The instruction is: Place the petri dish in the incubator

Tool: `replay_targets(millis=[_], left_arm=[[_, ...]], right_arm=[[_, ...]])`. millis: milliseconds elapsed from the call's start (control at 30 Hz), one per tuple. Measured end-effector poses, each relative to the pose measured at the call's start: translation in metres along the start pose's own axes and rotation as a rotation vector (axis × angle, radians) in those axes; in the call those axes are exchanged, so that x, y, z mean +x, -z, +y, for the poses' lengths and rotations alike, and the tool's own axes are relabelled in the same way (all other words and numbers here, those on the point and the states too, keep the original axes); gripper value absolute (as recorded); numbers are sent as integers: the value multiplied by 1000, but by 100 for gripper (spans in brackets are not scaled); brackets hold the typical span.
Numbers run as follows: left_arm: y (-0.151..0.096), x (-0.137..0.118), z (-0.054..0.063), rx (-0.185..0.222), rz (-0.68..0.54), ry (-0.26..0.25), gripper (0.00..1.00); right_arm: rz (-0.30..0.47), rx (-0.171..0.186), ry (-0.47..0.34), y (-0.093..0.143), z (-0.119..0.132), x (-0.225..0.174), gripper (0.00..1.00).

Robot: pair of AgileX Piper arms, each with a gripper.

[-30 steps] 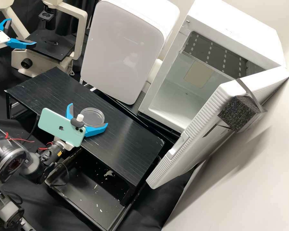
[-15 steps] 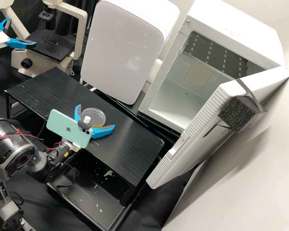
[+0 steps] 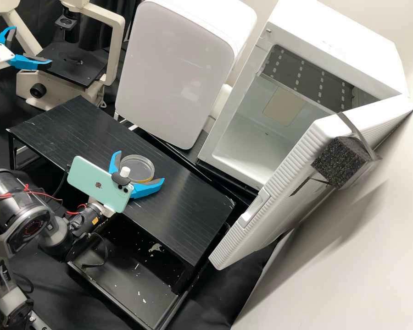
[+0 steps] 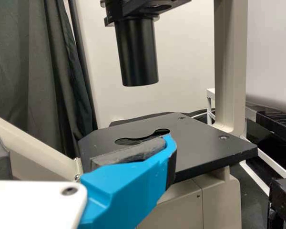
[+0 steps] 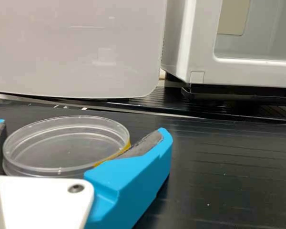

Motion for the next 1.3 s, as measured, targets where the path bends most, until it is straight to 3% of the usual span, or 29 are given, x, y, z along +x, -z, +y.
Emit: replay_targets(millis=[1033,1167,1300], left_arm=[[0,0,0,0,0,0,100],[0,0,0,0,0,0,100],[0,0,0,0,0,0,100]], right_arm=[[2,26,-1,-7,8,0,0],[-6,33,-37,-14,23,2,0],[-80,40,-136,-31,50,6,0]])
